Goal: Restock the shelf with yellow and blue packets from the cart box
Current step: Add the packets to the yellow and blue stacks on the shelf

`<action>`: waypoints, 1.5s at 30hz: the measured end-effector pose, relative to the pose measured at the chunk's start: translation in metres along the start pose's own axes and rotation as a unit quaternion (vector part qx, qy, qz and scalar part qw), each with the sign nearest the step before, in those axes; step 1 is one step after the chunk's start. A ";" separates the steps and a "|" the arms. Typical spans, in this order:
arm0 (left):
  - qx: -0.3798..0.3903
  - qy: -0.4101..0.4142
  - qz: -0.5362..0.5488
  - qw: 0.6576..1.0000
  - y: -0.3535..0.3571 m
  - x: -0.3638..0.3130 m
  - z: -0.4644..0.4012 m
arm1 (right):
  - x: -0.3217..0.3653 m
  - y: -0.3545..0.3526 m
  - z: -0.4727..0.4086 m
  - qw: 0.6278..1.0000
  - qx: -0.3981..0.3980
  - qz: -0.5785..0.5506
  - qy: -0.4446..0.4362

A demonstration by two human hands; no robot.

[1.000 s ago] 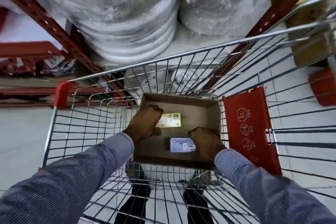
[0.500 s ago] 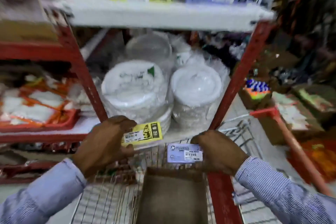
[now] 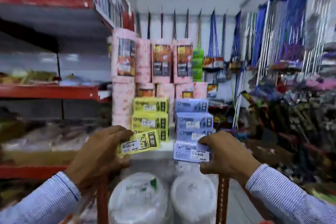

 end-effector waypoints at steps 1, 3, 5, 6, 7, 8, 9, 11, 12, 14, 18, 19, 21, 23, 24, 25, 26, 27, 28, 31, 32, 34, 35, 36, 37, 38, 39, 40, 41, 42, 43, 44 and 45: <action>-0.017 0.006 0.003 1.000 -0.008 0.000 -0.012 | -0.006 -0.011 -0.010 1.000 -0.021 0.005 0.006; -0.035 0.020 0.014 0.999 -0.011 0.000 -0.030 | -0.015 -0.021 -0.024 0.998 -0.054 0.017 0.025; -0.050 0.040 0.020 0.998 -0.012 0.000 -0.050 | -0.024 -0.028 -0.040 0.995 -0.083 0.023 0.042; -0.061 0.050 0.019 0.997 -0.012 0.003 -0.062 | -0.028 -0.032 -0.049 0.994 -0.096 0.021 0.048; -0.065 0.059 0.020 0.996 -0.011 0.004 -0.073 | -0.031 -0.034 -0.058 0.993 -0.106 0.018 0.050; -0.067 0.065 0.023 0.995 -0.009 0.006 -0.083 | -0.035 -0.036 -0.066 0.992 -0.114 0.019 0.055; -0.069 0.069 0.025 0.995 -0.007 0.008 -0.095 | -0.039 -0.038 -0.075 0.990 -0.125 0.023 0.058; -0.067 0.070 0.021 0.995 0.000 0.013 -0.113 | -0.046 -0.037 -0.090 0.988 -0.133 0.035 0.065; -0.065 0.069 0.020 0.995 0.005 0.016 -0.120 | -0.050 -0.035 -0.096 0.988 -0.131 0.038 0.069; -0.059 0.070 0.021 0.996 0.015 0.020 -0.132 | -0.057 -0.027 -0.107 0.989 -0.126 0.035 0.075; -0.045 0.068 0.011 0.997 0.034 0.028 -0.144 | -0.068 -0.007 -0.119 0.992 -0.097 0.038 0.075; -0.042 0.068 0.008 0.997 0.037 0.029 -0.147 | -0.070 -0.003 -0.121 0.992 -0.094 0.041 0.074; -0.038 0.067 0.007 0.997 0.044 0.032 -0.150 | -0.074 0.003 -0.124 0.992 -0.099 0.036 0.071; -0.038 0.069 0.015 0.997 0.048 0.034 -0.151 | -0.078 0.006 -0.125 0.992 -0.107 0.018 0.068; -0.037 0.069 0.018 0.997 0.051 0.036 -0.151 | -0.080 0.008 -0.126 0.991 -0.113 0.006 0.070; -0.038 0.069 0.022 0.997 0.052 0.038 -0.151 | -0.081 0.010 -0.125 0.990 -0.120 -0.005 0.074; -0.038 0.068 0.026 0.997 0.055 0.040 -0.151 | -0.082 0.013 -0.125 0.989 -0.122 -0.010 0.078; -0.041 0.067 0.032 0.996 0.057 0.042 -0.150 | -0.081 0.017 -0.125 0.989 -0.122 -0.007 0.080; -0.043 0.067 0.039 0.996 0.059 0.043 -0.150 | -0.081 0.021 -0.125 0.989 -0.120 0.001 0.082; -0.043 0.064 0.059 0.995 0.067 0.047 -0.150 | -0.070 0.030 -0.122 0.986 -0.141 -0.005 0.091; -0.041 0.061 0.065 0.995 0.069 0.048 -0.149 | -0.062 0.032 -0.119 0.983 -0.164 -0.003 0.084; -0.052 0.077 0.056 0.994 0.071 0.046 -0.145 | -0.039 0.038 -0.115 0.978 -0.199 0.020 0.055; -0.072 0.098 0.028 0.992 0.073 0.045 -0.141 | -0.025 0.043 -0.114 0.978 -0.202 0.032 0.037; -0.094 0.114 -0.007 0.989 0.074 0.044 -0.136 | -0.010 0.049 -0.115 0.979 -0.201 0.044 0.016; -0.111 0.120 -0.039 0.986 0.077 0.043 -0.131 | 0.005 0.054 -0.118 0.978 -0.203 0.051 -0.003; -0.122 0.117 -0.062 0.984 0.080 0.043 -0.126 | 0.019 0.058 -0.121 0.976 -0.210 0.050 -0.016; -0.127 0.108 -0.079 0.983 0.083 0.045 -0.121 | 0.033 0.062 -0.127 0.975 -0.215 0.041 -0.025; -0.125 0.097 -0.088 0.983 0.087 0.048 -0.118 | 0.045 0.067 -0.132 0.974 -0.219 0.038 -0.033; -0.121 0.086 -0.097 0.984 0.091 0.052 -0.115 | 0.054 0.071 -0.138 0.974 -0.220 0.040 -0.038; -0.118 0.081 -0.107 0.984 0.094 0.055 -0.113 | 0.061 0.076 -0.144 0.974 -0.219 0.041 -0.038; -0.115 0.080 -0.117 0.983 0.096 0.057 -0.112 | 0.064 0.081 -0.149 0.975 -0.217 0.037 -0.032; -0.109 0.079 -0.127 0.983 0.099 0.061 -0.111 | 0.066 0.086 -0.154 0.976 -0.212 0.031 -0.026; -0.104 0.080 -0.133 0.982 0.102 0.065 -0.112 | 0.066 0.090 -0.159 0.978 -0.205 0.025 -0.022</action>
Point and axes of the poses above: each hand's wrist, its own z-axis away from the middle knuckle, its own y-axis out of the palm, x = y × z, the point moved 4 cm from there along -z, towards the middle knuckle, and after that the axes turned 4 degrees about z, right-handed, at the moved point
